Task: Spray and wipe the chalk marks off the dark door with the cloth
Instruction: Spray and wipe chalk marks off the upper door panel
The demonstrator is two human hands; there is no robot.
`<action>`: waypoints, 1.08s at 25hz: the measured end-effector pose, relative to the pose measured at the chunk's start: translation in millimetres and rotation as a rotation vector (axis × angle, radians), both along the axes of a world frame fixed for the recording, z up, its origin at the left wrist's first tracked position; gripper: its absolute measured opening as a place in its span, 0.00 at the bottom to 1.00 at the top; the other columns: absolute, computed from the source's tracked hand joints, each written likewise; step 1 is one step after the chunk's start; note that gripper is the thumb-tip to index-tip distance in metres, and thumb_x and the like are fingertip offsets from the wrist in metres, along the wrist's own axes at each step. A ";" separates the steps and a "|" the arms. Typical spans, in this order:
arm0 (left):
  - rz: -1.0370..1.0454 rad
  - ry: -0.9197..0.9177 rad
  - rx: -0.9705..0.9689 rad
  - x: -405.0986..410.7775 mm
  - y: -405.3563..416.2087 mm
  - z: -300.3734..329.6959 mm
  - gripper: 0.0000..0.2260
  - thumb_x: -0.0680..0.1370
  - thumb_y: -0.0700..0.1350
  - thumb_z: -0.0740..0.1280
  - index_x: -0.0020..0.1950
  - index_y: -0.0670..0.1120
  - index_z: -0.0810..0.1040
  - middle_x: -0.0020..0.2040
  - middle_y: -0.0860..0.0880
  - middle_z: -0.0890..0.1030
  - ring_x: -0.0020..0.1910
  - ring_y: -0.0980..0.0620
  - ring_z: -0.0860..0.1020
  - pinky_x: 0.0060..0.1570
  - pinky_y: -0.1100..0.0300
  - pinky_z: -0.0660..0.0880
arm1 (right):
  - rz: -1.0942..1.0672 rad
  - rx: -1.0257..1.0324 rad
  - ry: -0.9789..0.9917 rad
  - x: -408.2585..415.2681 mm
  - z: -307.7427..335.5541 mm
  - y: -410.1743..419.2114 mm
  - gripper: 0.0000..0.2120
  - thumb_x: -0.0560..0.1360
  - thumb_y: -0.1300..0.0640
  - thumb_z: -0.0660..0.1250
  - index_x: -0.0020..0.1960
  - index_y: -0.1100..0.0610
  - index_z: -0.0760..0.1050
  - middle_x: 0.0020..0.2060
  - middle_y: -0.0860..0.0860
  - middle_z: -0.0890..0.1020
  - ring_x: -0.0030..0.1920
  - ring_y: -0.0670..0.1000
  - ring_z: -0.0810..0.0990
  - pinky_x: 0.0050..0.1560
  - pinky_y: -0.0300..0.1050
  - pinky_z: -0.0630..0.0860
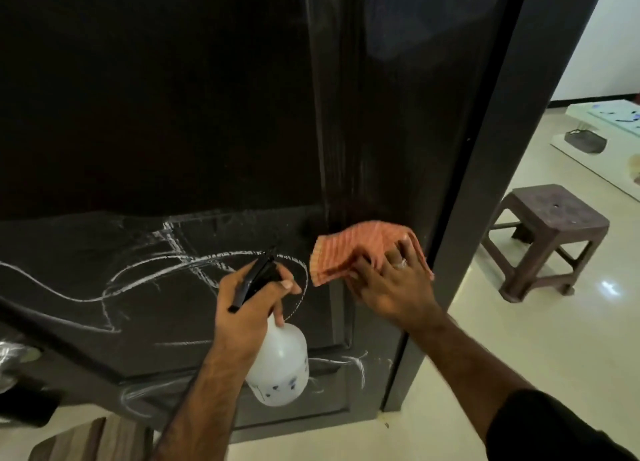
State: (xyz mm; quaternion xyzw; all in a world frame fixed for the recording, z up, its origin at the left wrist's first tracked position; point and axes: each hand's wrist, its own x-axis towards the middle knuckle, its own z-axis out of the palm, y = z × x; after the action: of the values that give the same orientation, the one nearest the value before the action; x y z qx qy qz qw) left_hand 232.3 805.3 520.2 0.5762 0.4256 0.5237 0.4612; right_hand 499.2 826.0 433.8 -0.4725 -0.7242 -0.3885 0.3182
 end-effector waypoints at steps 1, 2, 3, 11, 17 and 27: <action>-0.012 -0.002 -0.008 -1.1 -1.9 -0.4 0.03 0.77 0.27 0.69 0.45 0.31 0.81 0.34 0.41 0.83 0.29 0.38 0.76 0.36 0.64 0.78 | -0.012 -0.026 -0.062 19.4 -8.1 -13.5 0.19 0.79 0.46 0.76 0.65 0.54 0.85 0.63 0.62 0.84 0.67 0.67 0.77 0.80 0.71 0.57; -0.030 0.000 -0.019 -1.8 -3.6 0.2 0.02 0.77 0.28 0.70 0.45 0.31 0.81 0.36 0.40 0.84 0.28 0.44 0.77 0.35 0.63 0.78 | -0.064 -0.060 -0.080 33.7 -10.2 -16.3 0.19 0.80 0.45 0.74 0.66 0.55 0.85 0.65 0.63 0.84 0.69 0.68 0.75 0.80 0.72 0.57; -0.050 0.010 -0.033 -1.8 -5.1 0.8 0.01 0.77 0.28 0.70 0.44 0.31 0.81 0.38 0.37 0.84 0.27 0.49 0.76 0.34 0.61 0.78 | -0.134 -0.091 -0.012 38.3 -5.7 -11.6 0.21 0.83 0.44 0.70 0.68 0.57 0.83 0.66 0.64 0.82 0.70 0.69 0.73 0.79 0.74 0.56; -0.035 0.031 -0.036 0.5 -12.0 -0.2 0.09 0.76 0.28 0.69 0.38 0.37 0.81 0.37 0.40 0.84 0.32 0.29 0.73 0.35 0.65 0.77 | 0.012 -0.093 0.007 -1.5 2.5 -0.3 0.31 0.83 0.46 0.69 0.82 0.55 0.66 0.83 0.56 0.61 0.83 0.61 0.62 0.84 0.64 0.47; -0.082 0.038 -0.027 -4.4 -11.3 2.9 0.06 0.71 0.41 0.70 0.43 0.38 0.83 0.42 0.38 0.85 0.26 0.48 0.73 0.33 0.57 0.77 | -0.106 -0.079 0.321 16.4 55.6 7.7 0.27 0.84 0.47 0.66 0.78 0.59 0.71 0.73 0.63 0.75 0.77 0.68 0.70 0.81 0.75 0.51; -0.092 -0.003 0.019 -8.7 -9.8 14.5 0.08 0.72 0.39 0.70 0.44 0.34 0.82 0.41 0.37 0.85 0.25 0.52 0.74 0.32 0.58 0.76 | -0.110 -0.133 0.105 9.5 25.8 -7.8 0.32 0.80 0.40 0.70 0.77 0.58 0.74 0.75 0.62 0.75 0.79 0.66 0.66 0.83 0.67 0.47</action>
State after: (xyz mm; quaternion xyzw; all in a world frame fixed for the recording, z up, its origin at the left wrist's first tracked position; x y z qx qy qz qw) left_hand 223.6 795.5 534.7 0.5987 0.3931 0.5066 0.4800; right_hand 508.6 818.2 459.7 -0.5513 -0.7038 -0.3313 0.3017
